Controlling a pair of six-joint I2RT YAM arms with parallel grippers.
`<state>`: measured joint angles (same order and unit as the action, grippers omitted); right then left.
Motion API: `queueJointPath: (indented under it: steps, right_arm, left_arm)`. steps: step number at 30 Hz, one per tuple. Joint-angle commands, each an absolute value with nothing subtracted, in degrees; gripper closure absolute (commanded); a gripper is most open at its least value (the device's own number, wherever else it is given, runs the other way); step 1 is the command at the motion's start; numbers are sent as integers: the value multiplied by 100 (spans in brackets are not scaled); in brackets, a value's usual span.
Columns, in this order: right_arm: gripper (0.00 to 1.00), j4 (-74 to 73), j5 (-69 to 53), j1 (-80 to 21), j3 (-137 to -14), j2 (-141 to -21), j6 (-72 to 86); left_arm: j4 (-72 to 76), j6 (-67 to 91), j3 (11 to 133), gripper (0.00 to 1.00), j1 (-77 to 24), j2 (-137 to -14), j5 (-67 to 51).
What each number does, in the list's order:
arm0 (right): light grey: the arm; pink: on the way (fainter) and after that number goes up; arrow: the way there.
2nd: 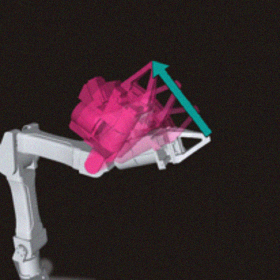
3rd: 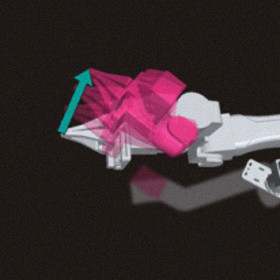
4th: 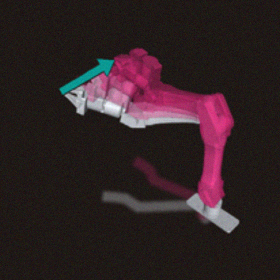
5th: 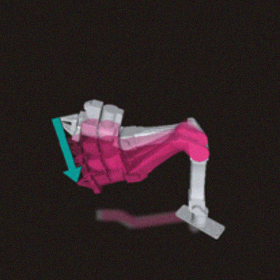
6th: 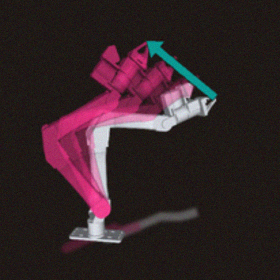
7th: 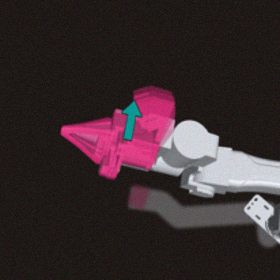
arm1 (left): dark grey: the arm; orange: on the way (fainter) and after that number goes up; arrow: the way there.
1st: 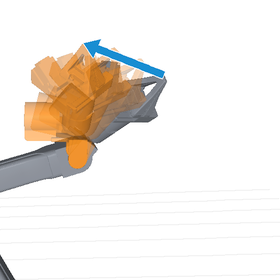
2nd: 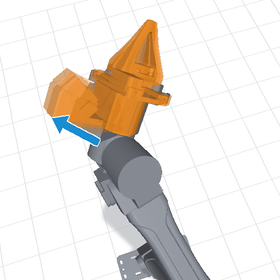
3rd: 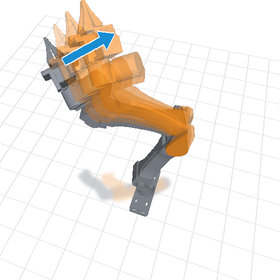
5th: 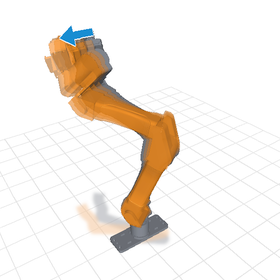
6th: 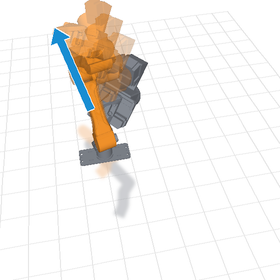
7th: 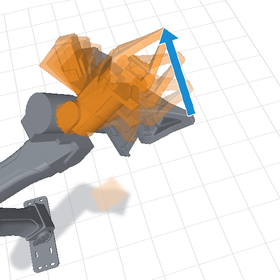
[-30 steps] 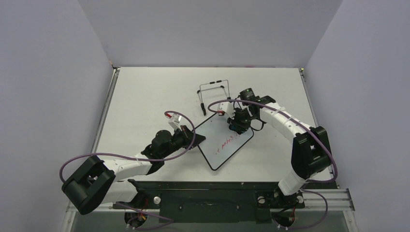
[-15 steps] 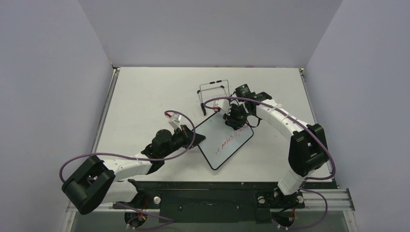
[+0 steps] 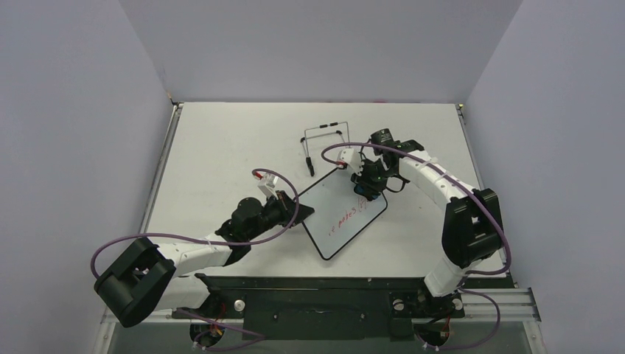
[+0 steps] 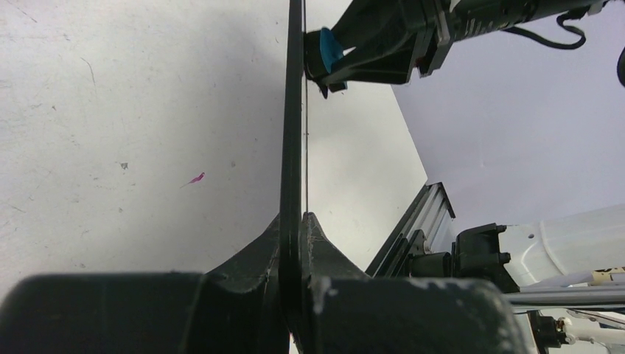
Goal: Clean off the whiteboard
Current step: Erase the whiteboard at the center of the board.
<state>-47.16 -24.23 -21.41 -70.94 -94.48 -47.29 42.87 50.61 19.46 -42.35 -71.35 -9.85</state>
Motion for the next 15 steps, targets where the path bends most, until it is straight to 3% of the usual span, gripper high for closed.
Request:
queueJointPath:
  steps: [1, 15]
  right_arm:
    - [100, -4453, -2523, -2153, -7859, -9698, -4616]
    - [100, -4470, -2523, -2242, -6599, -9216, -4871]
  left_arm:
    - [5284, 5102, 2338, 100, -4342, -6953, -1540]
    - [5339, 5111, 2321, 100, -4350, -6939, -1556]
